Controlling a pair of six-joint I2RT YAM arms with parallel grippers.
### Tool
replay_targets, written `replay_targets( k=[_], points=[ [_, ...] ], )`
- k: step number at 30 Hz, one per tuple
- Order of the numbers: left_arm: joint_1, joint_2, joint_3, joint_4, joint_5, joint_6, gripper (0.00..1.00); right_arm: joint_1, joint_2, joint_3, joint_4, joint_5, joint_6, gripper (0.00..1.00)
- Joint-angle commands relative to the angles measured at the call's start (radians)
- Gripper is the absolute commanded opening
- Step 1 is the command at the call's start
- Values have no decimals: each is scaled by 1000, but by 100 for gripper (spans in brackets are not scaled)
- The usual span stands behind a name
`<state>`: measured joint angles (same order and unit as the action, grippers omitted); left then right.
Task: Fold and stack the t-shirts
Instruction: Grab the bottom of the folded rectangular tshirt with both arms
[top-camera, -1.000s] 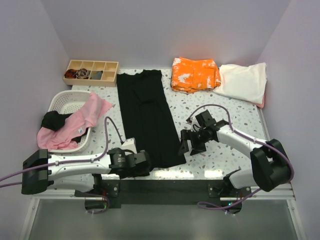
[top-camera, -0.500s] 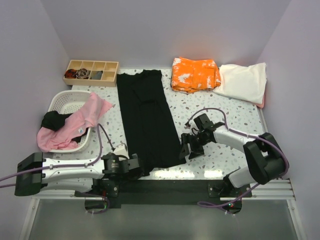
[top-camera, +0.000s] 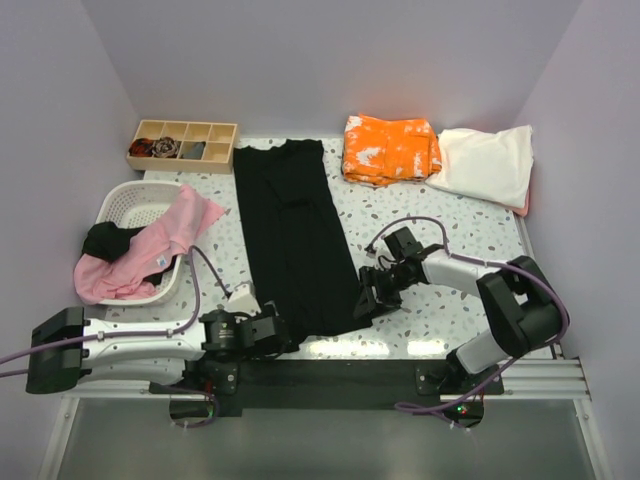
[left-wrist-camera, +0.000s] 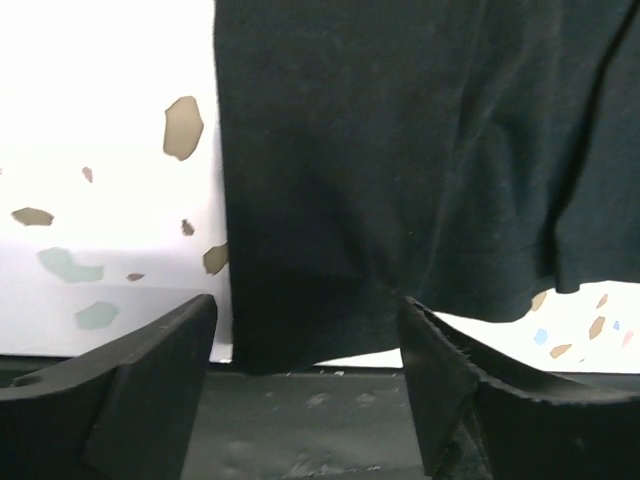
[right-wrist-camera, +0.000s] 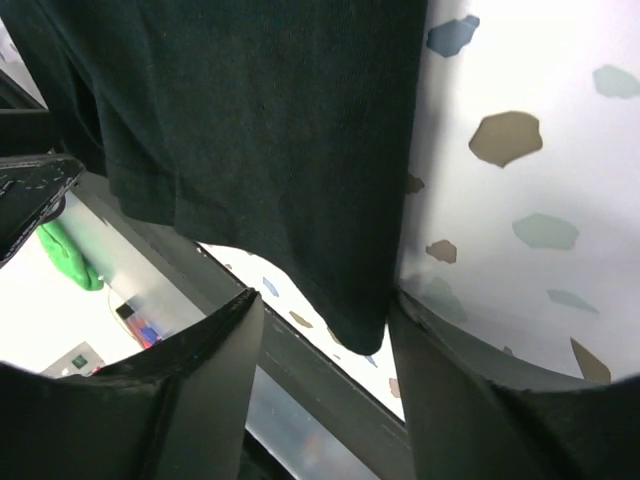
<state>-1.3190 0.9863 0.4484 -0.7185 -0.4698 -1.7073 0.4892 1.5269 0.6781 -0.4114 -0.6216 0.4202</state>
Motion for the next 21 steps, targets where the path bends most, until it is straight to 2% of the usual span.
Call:
replay_targets(
  k=[1,6,7,8,9,10,12,13,21],
  points=[
    [-5,25,-4,74,-59,24,68,5,44,-28,52,39,-20,55],
    [-5,92,38,80,-64,57,46,5,78,-46,92,7,-20,38],
    [-5,98,42,80,-66,64,38,5,79,-49,95,3,-21,34],
    [-5,104,50,80,-67,67,33,5,81,-51,95,3,-21,29],
    [-5,103,53,80,-67,74,28,5,76,-54,92,2,-23,16],
    [-5,101,56,80,-67,78,18,6,67,-55,88,2,-23,10],
    [-6,92,58,70,-58,89,8,6,49,-67,65,3,-23,0],
    [-5,89,65,54,-49,95,0,8,15,-74,56,9,-17,0],
    [-52,89,130,-74,43,135,0,34,-200,-190,-65,28,51,0]
  ],
)
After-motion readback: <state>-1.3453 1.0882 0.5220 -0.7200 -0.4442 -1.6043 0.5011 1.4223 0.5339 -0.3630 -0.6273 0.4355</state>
